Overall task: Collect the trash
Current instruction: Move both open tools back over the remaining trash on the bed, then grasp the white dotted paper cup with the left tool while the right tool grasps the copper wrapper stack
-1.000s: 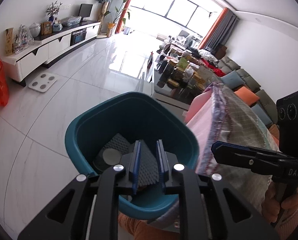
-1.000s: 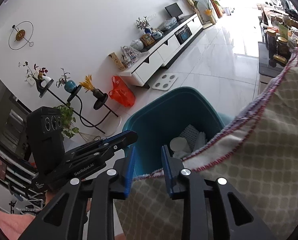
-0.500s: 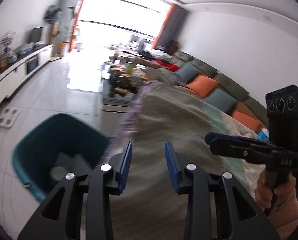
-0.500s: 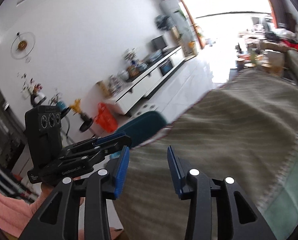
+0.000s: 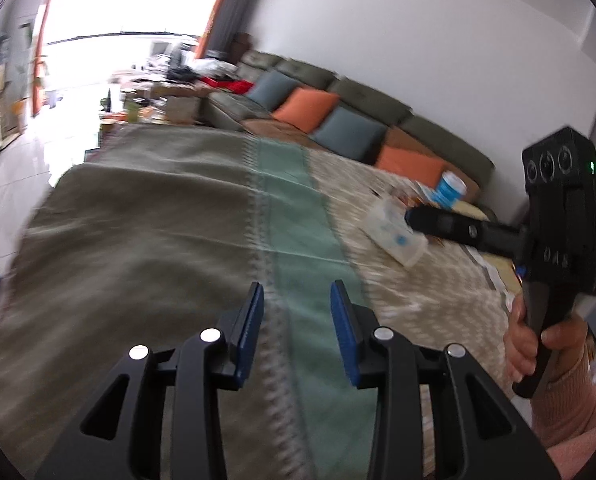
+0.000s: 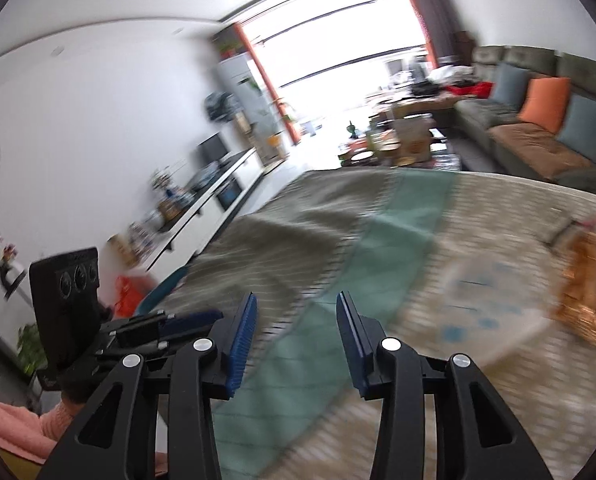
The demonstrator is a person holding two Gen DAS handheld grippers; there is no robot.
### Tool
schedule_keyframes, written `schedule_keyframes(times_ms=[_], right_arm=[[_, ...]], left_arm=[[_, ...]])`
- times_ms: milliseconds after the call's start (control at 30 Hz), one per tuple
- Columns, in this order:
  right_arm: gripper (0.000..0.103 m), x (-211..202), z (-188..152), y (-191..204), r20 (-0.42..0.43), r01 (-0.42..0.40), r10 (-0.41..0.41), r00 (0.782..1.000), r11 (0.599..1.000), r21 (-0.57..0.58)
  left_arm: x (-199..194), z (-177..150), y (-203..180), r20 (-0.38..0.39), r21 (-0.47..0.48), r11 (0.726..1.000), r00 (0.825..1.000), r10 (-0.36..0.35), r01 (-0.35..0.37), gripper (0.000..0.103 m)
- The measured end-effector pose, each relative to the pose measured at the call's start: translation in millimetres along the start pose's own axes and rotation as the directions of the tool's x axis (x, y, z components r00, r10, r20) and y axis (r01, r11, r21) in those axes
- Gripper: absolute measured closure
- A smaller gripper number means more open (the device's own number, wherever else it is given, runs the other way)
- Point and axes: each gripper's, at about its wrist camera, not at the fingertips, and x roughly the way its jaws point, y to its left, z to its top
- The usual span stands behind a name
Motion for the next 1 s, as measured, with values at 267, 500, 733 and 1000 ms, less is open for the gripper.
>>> schedule_keyframes(times_ms=[267, 500, 733, 1000], right_arm=[[0.057, -43, -3, -64, 0.068, 0.122, -0.13, 0.989, 0.987, 0.108], [0.055, -63, -6, -103, 0.096, 0.177, -0.196, 0.976, 0.969, 0.174], [0.053, -66, -10, -119, 0.101, 0.183, -0.208, 0.973, 0.96, 0.211], [0.053, -68, -13, -137, 0.095, 0.189, -0.216, 0.972, 0.954, 0.234]], left_arm=[[57, 6, -55, -0.11, 0.067, 0.995, 0.991, -0.073, 0.081, 0.055], [91, 17, -86, -0.163, 0.094, 0.992, 0.984, -0.068, 0.084, 0.053], [119, 24, -99, -0.194, 0.116, 0.993, 0.981, -0.01, 0.033, 0.053], [135, 29, -99, -0.192, 0.121, 0.992, 0.979, 0.071, -0.049, 0.053]])
